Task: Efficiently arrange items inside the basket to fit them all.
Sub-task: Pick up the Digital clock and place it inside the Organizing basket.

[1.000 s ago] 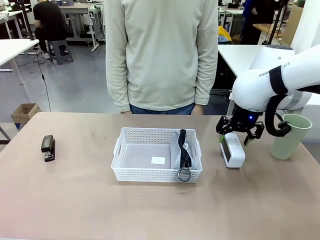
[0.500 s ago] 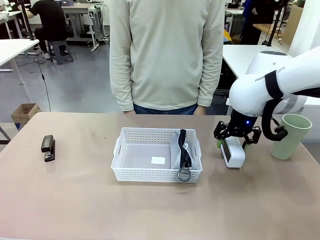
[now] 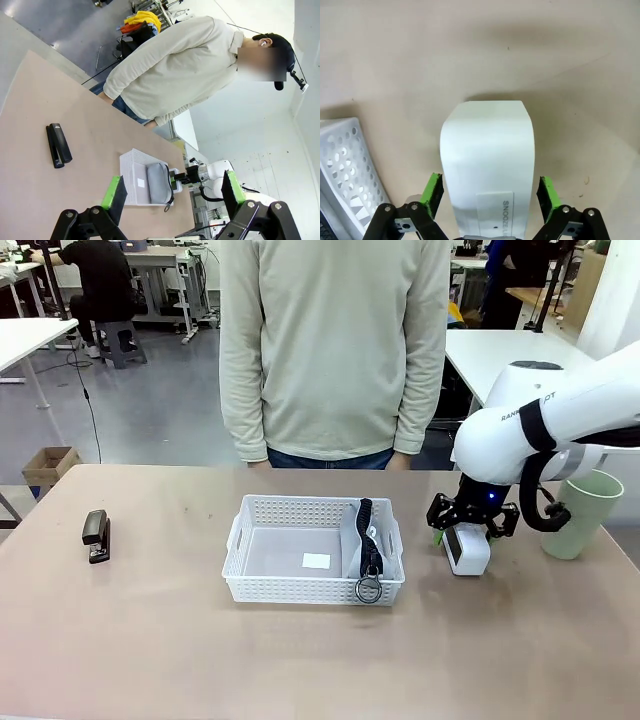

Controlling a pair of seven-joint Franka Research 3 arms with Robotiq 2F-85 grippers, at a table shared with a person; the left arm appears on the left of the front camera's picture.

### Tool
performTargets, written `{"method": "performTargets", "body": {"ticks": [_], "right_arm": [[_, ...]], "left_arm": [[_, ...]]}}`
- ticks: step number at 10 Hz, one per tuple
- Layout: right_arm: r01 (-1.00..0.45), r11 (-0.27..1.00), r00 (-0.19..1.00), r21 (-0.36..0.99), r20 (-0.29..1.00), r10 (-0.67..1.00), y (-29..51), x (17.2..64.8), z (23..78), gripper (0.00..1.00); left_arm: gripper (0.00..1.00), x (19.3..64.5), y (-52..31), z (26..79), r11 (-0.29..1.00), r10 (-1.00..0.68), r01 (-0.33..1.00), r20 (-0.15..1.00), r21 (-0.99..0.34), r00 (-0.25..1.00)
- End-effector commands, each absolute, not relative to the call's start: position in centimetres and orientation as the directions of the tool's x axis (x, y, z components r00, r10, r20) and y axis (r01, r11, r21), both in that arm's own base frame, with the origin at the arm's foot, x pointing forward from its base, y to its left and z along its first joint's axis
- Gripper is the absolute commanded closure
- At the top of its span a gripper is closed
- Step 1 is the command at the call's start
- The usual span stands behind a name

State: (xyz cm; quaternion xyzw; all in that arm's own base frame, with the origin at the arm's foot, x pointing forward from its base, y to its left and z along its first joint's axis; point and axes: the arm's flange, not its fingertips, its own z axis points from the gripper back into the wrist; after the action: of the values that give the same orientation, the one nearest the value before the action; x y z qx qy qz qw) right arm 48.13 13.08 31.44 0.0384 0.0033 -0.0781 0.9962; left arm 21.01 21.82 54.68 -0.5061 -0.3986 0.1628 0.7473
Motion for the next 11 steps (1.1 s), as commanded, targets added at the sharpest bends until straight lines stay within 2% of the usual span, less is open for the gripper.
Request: {"method": "performTargets", "body": {"ticks": [1,2,3,4,5,6,7,11], "right_arm": [[0.161,0.986,0.986,0.045,0.030,-0.162,13.62,47.53,31.81,0.00],[0.159,0.987,0.987,0.031,0.031,-0.160,13.75,47.67,31.69,0.00],[0.153,0.988,0.988,0.021,0.030,-0.153,13.83,47.66,31.65,0.60],[0.182,0.983,0.983,0.033,0.012,-0.183,13.69,47.69,31.72,0.59],[0.187,0.982,0.982,0.030,0.010,-0.187,13.68,47.67,31.69,1.00],[0.191,0.981,0.982,0.027,0.008,-0.191,13.66,47.64,31.74,0.63],[0.188,0.982,0.982,0.030,0.007,-0.188,13.76,47.63,31.77,1.00],[0.170,0.985,0.985,0.028,-0.025,-0.170,13.63,47.35,32.12,1.00]], "left_arm": [[0.00,21.18,21.81,54.84,0.439,0.643,0.185,0.451,-0.879,0.620],[0.00,21.18,21.81,54.84,0.439,0.643,0.185,0.451,-0.879,0.620],[0.00,21.18,21.81,54.84,0.439,0.643,0.185,0.451,-0.879,0.620],[0.00,21.18,21.81,54.84,0.439,0.643,0.185,0.451,-0.879,0.620],[0.00,21.18,21.81,54.84,0.439,0.643,0.185,0.451,-0.879,0.620],[0.00,21.18,21.81,54.84,0.439,0.643,0.185,0.451,-0.879,0.620],[0.00,21.18,21.81,54.84,0.439,0.643,0.185,0.451,-0.879,0.620],[0.00,21.18,21.81,54.84,0.439,0.643,0.185,0.451,-0.879,0.620]]}}
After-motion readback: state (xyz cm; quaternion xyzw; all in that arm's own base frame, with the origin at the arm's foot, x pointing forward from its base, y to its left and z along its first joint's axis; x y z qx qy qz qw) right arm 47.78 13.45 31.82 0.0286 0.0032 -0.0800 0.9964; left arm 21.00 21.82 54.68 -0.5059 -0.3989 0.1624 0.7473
